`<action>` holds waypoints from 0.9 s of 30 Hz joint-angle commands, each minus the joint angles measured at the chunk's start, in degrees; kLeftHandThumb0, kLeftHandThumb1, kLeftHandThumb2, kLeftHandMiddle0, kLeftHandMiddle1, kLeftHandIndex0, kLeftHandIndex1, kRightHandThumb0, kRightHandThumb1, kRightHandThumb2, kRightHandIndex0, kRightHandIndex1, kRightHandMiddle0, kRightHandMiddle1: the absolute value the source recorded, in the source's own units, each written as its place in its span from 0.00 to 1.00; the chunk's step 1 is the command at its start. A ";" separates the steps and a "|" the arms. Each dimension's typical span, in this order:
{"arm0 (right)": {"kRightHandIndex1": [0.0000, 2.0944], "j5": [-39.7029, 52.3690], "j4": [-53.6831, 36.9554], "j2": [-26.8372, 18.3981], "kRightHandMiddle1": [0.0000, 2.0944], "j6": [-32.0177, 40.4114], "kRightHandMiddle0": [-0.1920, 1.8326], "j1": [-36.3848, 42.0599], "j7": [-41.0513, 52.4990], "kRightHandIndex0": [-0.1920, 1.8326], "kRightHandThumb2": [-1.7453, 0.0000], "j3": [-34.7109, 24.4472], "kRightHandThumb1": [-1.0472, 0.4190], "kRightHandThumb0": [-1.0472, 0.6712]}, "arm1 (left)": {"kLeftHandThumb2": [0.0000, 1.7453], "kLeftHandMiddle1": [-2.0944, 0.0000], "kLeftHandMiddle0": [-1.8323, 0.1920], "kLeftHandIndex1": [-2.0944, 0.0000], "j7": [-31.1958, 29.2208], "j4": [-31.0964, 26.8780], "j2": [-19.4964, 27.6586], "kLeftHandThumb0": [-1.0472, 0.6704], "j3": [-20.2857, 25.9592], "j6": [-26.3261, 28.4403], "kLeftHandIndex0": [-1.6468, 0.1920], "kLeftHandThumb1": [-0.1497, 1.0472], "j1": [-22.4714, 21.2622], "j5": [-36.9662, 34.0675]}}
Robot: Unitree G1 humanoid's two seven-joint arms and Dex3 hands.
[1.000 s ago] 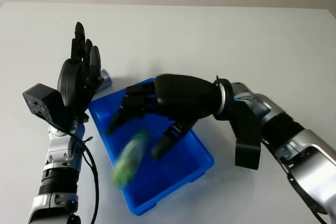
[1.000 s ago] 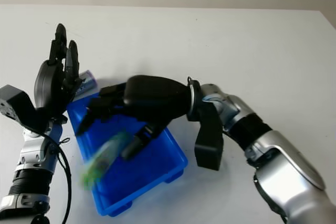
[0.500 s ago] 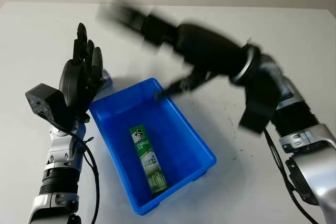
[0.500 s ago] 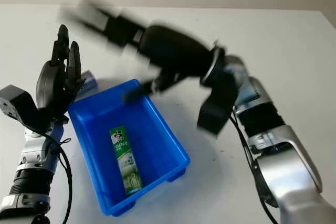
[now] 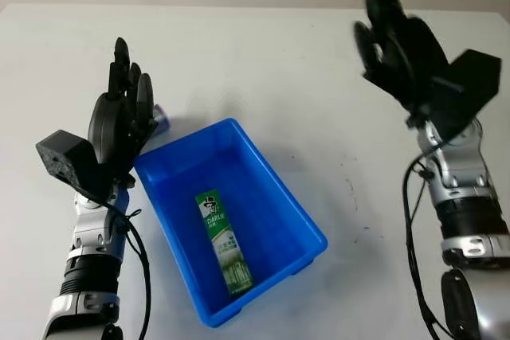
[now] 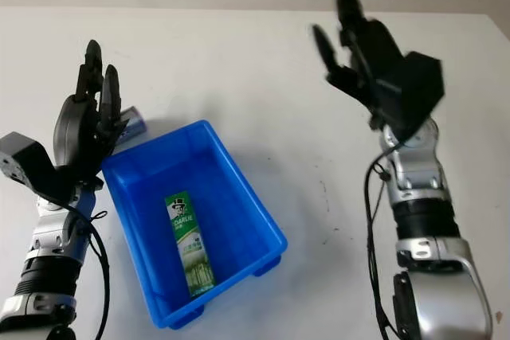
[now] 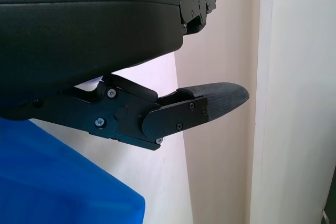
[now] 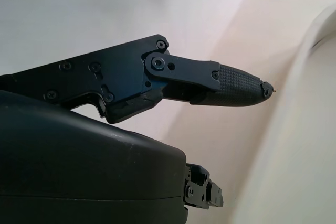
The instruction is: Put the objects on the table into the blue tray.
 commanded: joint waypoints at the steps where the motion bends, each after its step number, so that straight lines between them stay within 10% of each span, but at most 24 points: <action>1: 0.00 1.22 -2.20 0.64 0.00 2.10 0.00 1.90 -0.41 0.00 0.63 -1.56 0.00 0.16 | 0.36 1.00 1.00 1.00 -0.02 -0.02 0.38 0.22 0.15 -0.26 1.00 1.00 -0.77 0.08; 17: 0.00 2.80 -8.78 4.37 0.00 6.77 0.00 10.17 -2.39 0.00 0.62 -3.75 0.00 0.18 | 0.36 1.00 1.00 1.00 -0.50 -1.41 1.60 0.23 0.79 0.93 1.00 1.00 -1.09 -0.64; 23: 0.00 1.93 -10.59 4.27 0.00 7.46 0.00 10.15 -2.40 0.00 0.61 -3.44 0.00 0.18 | 0.15 0.97 0.96 0.98 11.17 -17.87 11.44 0.30 -0.46 22.44 0.96 1.00 -4.28 16.29; 27: 0.00 1.87 -9.84 3.96 0.00 7.28 0.00 9.59 -1.80 0.00 0.60 -3.65 0.00 0.19 | 0.08 0.95 0.89 0.95 5.72 -23.19 22.73 0.26 -4.26 35.82 0.90 1.00 -9.50 25.94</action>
